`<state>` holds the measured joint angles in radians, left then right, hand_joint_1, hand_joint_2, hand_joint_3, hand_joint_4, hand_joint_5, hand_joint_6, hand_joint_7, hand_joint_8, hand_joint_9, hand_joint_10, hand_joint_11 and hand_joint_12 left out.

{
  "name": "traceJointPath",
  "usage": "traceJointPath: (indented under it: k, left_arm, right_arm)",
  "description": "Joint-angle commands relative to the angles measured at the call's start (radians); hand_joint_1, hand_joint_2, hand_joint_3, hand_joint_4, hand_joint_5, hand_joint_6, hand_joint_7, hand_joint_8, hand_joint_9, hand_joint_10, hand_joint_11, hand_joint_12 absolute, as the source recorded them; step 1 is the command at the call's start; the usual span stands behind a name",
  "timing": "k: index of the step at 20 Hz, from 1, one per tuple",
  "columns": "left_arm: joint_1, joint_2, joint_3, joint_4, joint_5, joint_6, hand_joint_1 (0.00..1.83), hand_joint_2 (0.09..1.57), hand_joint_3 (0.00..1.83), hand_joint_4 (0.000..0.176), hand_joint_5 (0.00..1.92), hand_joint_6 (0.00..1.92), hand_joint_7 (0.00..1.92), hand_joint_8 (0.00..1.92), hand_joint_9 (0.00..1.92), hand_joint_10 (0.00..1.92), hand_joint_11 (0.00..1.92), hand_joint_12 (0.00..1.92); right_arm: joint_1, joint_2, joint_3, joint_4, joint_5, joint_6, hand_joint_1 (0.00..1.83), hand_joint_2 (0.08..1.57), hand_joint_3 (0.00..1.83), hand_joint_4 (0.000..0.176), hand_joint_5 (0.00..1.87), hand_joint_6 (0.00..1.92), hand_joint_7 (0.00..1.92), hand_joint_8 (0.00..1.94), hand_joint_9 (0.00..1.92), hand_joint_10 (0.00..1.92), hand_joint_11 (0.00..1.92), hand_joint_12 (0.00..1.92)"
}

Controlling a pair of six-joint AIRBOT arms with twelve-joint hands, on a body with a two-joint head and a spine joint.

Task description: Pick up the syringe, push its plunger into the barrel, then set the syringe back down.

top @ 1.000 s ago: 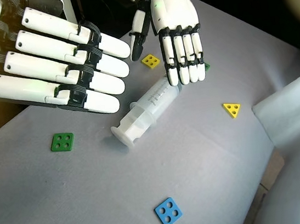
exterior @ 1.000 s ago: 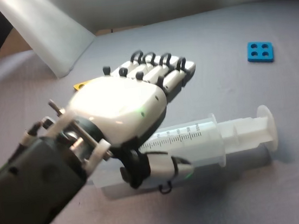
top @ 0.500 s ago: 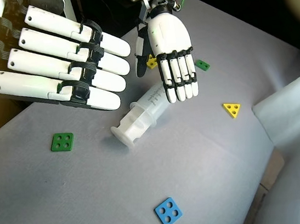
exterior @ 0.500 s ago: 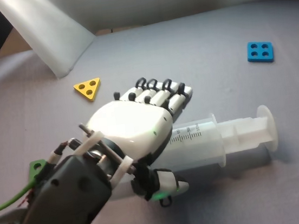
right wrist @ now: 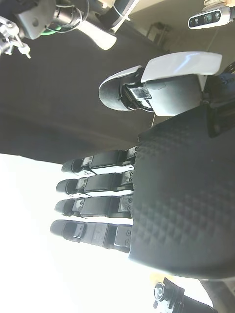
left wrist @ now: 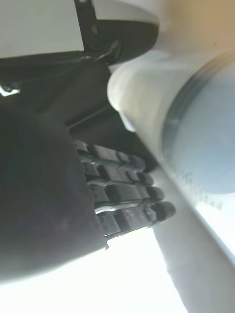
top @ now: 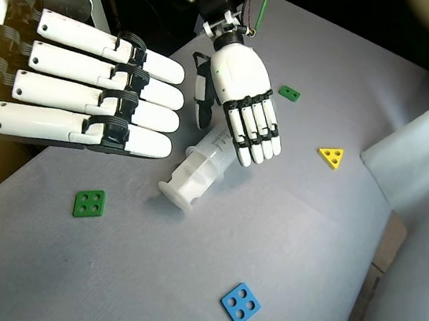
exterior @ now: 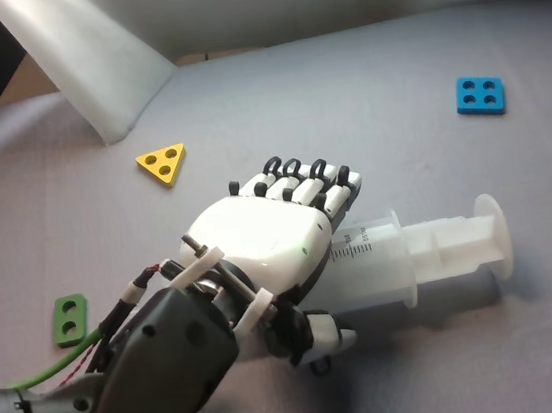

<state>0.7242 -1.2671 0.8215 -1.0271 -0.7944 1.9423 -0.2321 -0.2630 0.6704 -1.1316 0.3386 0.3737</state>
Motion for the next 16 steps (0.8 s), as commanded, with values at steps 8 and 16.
traceJointPath:
  k: [8,16]
  left_arm:
    - [0.027,-0.035,0.039,0.067,-0.063,0.006,0.82,1.08,0.01,0.000,0.00,0.00,0.00,0.00,0.00,0.00,0.00,0.16]
    - [0.053,-0.048,0.074,0.064,-0.072,-0.019,0.88,1.10,0.00,0.000,0.06,0.01,0.04,0.01,0.02,0.00,0.00,0.22]
  right_arm:
    - [0.008,0.001,-0.014,0.040,0.055,-0.119,0.00,1.25,0.00,0.000,0.21,0.01,0.17,0.01,0.10,0.01,0.00,0.19]
    - [0.004,0.002,-0.058,0.077,0.048,-0.276,0.00,1.26,0.00,0.000,0.22,0.01,0.19,0.01,0.12,0.01,0.00,0.23]
